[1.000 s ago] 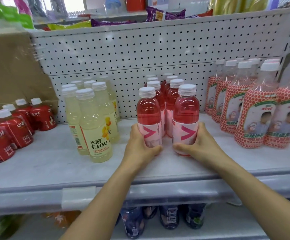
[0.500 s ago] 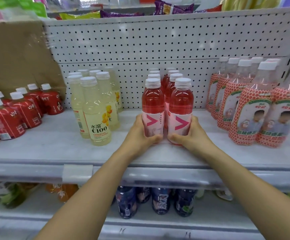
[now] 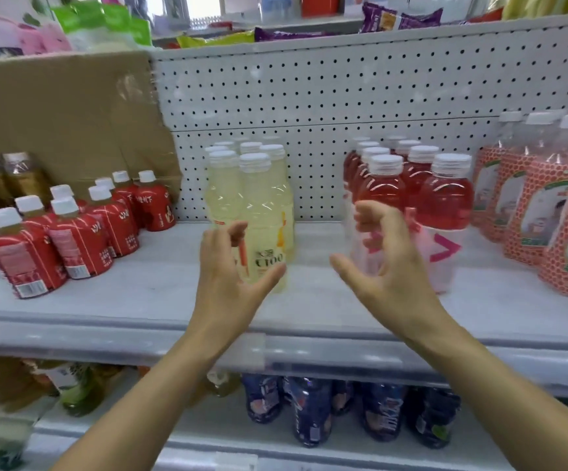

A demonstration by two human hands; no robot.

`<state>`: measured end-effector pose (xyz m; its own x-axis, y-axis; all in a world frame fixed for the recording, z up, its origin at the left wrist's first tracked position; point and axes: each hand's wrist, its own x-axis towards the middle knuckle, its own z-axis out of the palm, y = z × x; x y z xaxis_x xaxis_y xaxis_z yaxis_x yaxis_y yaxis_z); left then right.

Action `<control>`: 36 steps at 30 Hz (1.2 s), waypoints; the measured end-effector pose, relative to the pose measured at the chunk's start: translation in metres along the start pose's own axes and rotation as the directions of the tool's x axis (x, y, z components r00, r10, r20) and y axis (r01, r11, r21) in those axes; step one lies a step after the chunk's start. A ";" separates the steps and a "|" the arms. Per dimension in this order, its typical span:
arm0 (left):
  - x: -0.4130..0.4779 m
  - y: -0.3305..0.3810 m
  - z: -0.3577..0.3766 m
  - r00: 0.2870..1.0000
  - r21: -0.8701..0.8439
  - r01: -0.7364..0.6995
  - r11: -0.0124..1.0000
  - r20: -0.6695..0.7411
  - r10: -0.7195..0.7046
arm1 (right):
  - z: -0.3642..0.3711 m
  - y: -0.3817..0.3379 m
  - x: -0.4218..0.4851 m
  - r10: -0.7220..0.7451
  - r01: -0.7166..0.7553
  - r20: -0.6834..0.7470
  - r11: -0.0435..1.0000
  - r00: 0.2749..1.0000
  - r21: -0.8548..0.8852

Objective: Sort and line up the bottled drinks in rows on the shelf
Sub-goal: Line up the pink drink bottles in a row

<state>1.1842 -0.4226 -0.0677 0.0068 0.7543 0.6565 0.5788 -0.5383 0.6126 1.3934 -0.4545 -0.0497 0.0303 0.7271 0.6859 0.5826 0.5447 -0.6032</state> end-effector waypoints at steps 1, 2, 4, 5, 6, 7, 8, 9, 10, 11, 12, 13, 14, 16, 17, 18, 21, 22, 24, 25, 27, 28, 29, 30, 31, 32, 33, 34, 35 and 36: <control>0.009 -0.011 -0.008 1.000 -0.028 0.025 0.999 -0.018 -0.026 | 0.017 -0.003 0.008 0.063 -0.066 0.088 0.997 0.994 0.036; 0.020 -0.022 -0.016 0.998 -0.066 0.061 0.996 -0.008 -0.061 | 0.032 -0.005 0.017 0.142 -0.157 0.168 0.984 0.975 0.079; 0.043 -0.042 -0.028 0.988 -0.133 0.144 0.981 0.078 -0.134 | 0.057 -0.002 0.039 0.277 -0.322 0.276 0.938 0.920 0.131; 0.055 -0.052 -0.033 0.975 -0.151 0.191 0.970 0.142 -0.170 | 0.068 0.001 0.050 0.319 -0.374 0.311 0.918 0.895 0.133; 0.067 -0.062 -0.036 0.956 -0.165 0.240 0.957 0.211 -0.203 | 0.077 0.004 0.059 0.350 -0.413 0.340 0.901 0.873 0.134; 0.078 -0.071 -0.039 0.933 -0.182 0.280 0.943 0.283 -0.222 | 0.083 0.007 0.066 0.367 -0.441 0.367 0.886 0.855 0.142; 0.089 -0.079 -0.041 0.911 -0.208 0.305 0.929 0.350 -0.220 | 0.088 0.012 0.071 0.374 -0.463 0.394 0.872 0.840 0.158; 0.099 -0.087 -0.042 0.890 -0.237 0.321 0.917 0.408 -0.206 | 0.092 0.015 0.075 0.368 -0.474 0.423 0.863 0.828 0.176; 0.108 -0.094 -0.042 0.871 -0.272 0.332 0.903 0.455 -0.183 | 0.094 0.017 0.077 0.351 -0.475 0.455 0.859 0.819 0.192; 0.116 -0.100 -0.041 0.855 -0.310 0.343 0.887 0.494 -0.158 | 0.096 0.019 0.078 0.327 -0.470 0.485 0.858 0.811 0.208; 0.123 -0.106 -0.039 0.838 -0.349 0.351 0.869 0.531 -0.125 | 0.097 0.021 0.079 0.311 -0.469 0.504 0.854 0.806 0.224; 0.128 -0.111 -0.037 0.824 -0.388 0.353 0.852 0.561 -0.086 | 0.097 0.024 0.080 0.305 -0.474 0.514 0.848 0.802 0.236; 0.132 -0.117 -0.034 0.811 -0.414 0.353 0.839 0.583 -0.054 | 0.098 0.027 0.080 0.302 -0.477 0.519 0.844 0.800 0.244; 0.135 -0.127 -0.028 0.802 -0.435 0.352 0.828 0.596 -0.028 | 0.099 0.025 0.079 0.294 -0.474 0.520 0.843 0.802 0.254; 0.135 -0.130 -0.026 0.800 -0.450 0.358 0.818 0.599 -0.021 | 0.099 0.021 0.079 0.282 -0.468 0.529 0.845 0.801 0.259; 0.134 -0.131 -0.026 0.800 -0.463 0.361 0.810 0.599 -0.013 | 0.101 0.017 0.079 0.261 -0.457 0.545 0.850 0.797 0.262; 0.132 -0.128 -0.027 0.807 -0.491 0.347 0.799 0.590 0.012 | 0.111 0.001 0.080 0.179 -0.417 0.610 0.867 0.772 0.274; 0.130 -0.129 -0.029 0.806 -0.497 0.345 0.796 0.591 0.019 | 0.116 -0.003 0.081 0.171 -0.413 0.617 0.869 0.768 0.274; 0.127 -0.130 -0.041 0.809 -0.511 0.349 0.786 0.588 0.023 | 0.124 -0.009 0.082 0.136 -0.409 0.643 0.863 0.754 0.297; 0.125 -0.132 -0.048 0.814 -0.513 0.353 0.782 0.580 0.013 | 0.129 -0.013 0.083 0.114 -0.403 0.650 0.859 0.752 0.316; 0.120 -0.139 -0.063 0.830 -0.513 0.359 0.779 0.558 -0.015 | 0.142 -0.017 0.085 0.091 -0.398 0.660 0.855 0.746 0.332; 0.118 -0.144 -0.071 0.837 -0.505 0.362 0.784 0.546 -0.035 | 0.152 -0.020 0.087 0.091 -0.397 0.657 0.856 0.748 0.333; 0.117 -0.149 -0.078 0.847 -0.494 0.359 0.792 0.529 -0.054 | 0.162 -0.021 0.089 0.100 -0.395 0.650 0.859 0.754 0.326; 0.115 -0.156 -0.086 0.856 -0.477 0.356 0.803 0.512 -0.075 | 0.174 -0.020 0.092 0.122 -0.393 0.631 0.866 0.766 0.309; 0.114 -0.161 -0.094 0.866 -0.457 0.349 0.818 0.492 -0.094 | 0.185 -0.019 0.094 0.148 -0.396 0.612 0.871 0.777 0.291; 0.114 -0.166 -0.101 0.876 -0.432 0.342 0.834 0.468 -0.117 | 0.196 -0.019 0.097 0.162 -0.392 0.594 0.876 0.788 0.280; 0.114 -0.172 -0.107 0.888 -0.417 0.336 0.844 0.439 -0.137 | 0.207 -0.021 0.100 0.172 -0.390 0.581 0.879 0.796 0.274; 0.115 -0.176 -0.112 0.898 -0.408 0.338 0.848 0.410 -0.160 | 0.217 -0.023 0.103 0.185 -0.389 0.560 0.881 0.808 0.271; 0.115 -0.180 -0.117 0.907 -0.403 0.341 0.850 0.379 -0.184 | 0.225 -0.028 0.105 0.203 -0.396 0.548 0.880 0.812 0.262; 0.114 -0.183 -0.120 0.913 -0.391 0.349 0.852 0.345 -0.215 | 0.232 -0.031 0.108 0.212 -0.400 0.538 0.879 0.816 0.261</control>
<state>0.9814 -0.2827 -0.0519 0.1630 0.9347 0.3157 0.1761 -0.3424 0.9229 1.1899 -0.2963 -0.0512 -0.2887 0.9333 0.2133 0.2879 0.2972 -0.9104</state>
